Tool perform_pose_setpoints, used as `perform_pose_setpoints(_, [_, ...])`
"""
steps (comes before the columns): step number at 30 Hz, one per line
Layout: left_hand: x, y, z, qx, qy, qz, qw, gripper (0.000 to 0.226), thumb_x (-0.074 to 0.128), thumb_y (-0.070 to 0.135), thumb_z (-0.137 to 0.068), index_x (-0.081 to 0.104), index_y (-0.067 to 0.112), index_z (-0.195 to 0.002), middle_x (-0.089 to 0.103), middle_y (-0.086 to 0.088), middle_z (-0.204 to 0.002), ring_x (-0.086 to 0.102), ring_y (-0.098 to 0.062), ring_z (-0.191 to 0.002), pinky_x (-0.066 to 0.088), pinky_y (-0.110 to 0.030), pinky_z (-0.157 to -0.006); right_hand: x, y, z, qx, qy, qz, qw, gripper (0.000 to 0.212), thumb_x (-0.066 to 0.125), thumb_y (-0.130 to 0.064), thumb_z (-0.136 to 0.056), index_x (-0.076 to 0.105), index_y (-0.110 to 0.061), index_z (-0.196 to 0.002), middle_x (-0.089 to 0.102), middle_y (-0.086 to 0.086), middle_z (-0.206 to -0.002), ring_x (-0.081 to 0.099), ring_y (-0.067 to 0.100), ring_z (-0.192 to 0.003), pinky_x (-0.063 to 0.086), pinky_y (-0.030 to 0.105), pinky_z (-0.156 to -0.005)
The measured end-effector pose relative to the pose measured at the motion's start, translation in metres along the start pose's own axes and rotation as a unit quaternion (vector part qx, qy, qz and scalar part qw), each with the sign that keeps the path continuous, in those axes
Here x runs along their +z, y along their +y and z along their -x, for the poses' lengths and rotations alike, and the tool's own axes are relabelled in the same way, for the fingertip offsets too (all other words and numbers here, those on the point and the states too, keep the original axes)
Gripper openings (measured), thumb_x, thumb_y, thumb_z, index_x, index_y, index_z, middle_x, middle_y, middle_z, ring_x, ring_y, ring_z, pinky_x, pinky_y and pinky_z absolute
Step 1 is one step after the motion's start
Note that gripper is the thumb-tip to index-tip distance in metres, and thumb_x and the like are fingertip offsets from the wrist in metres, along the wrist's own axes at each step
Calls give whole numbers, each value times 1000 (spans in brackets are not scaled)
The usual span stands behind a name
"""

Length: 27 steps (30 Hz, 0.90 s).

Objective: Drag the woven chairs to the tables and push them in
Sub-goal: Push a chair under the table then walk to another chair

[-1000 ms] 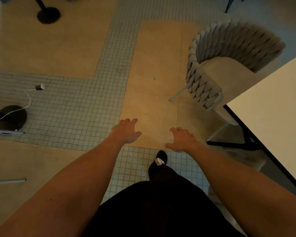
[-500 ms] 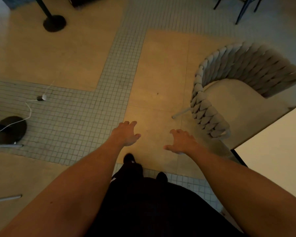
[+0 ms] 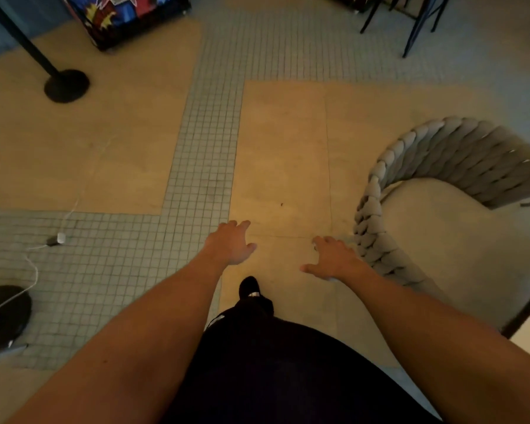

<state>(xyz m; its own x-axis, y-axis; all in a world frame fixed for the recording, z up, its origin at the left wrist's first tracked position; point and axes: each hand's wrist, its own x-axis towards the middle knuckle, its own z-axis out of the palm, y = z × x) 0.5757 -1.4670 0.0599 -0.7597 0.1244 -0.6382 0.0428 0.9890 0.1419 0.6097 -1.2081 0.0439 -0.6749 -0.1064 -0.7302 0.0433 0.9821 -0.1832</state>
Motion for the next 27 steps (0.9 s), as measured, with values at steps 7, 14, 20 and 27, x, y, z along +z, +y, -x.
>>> perform_pose_setpoints(7, [-73, -18, -71, 46, -17, -43, 998, 74, 48, 56, -99, 20, 24, -159, 35, -11, -156, 32, -34, -143, 39, -53, -110, -60, -27, -45, 43, 14, -56, 997, 90, 58, -70, -90, 25, -23, -159, 28, 7, -163, 31, 36, -147, 33, 57, -115])
perform_pose_setpoints(14, [-134, 2, -140, 92, -26, -84, 992, 74, 48, 55, -101, 17, 23, -160, 28, -10, -161, 27, -34, -147, 36, -53, -113, -111, -17, -86, 71, 27, -107, 991, 85, 58, -67, -91, 26, -24, -157, 30, 7, -161, 31, 36, -146, 32, 57, -114])
perform_pose_setpoints(20, [-186, 50, -211, 130, -36, -131, 982, 75, 47, 55, -102, 13, 25, -161, 23, -8, -164, 24, -33, -149, 34, -52, -115, -157, 20, -124, 101, 50, -162, 980, 85, 61, -66, -90, 28, -24, -156, 33, 7, -160, 32, 36, -146, 30, 58, -115])
perform_pose_setpoints(27, [-234, 123, -280, 164, -50, -190, 967, 78, 50, 56, -101, 10, 27, -161, 10, -7, -168, 13, -32, -153, 29, -53, -118, -196, 71, -155, 148, 63, -203, 966, 89, 59, -71, -88, 28, -24, -156, 35, 7, -158, 34, 36, -144, 36, 56, -113])
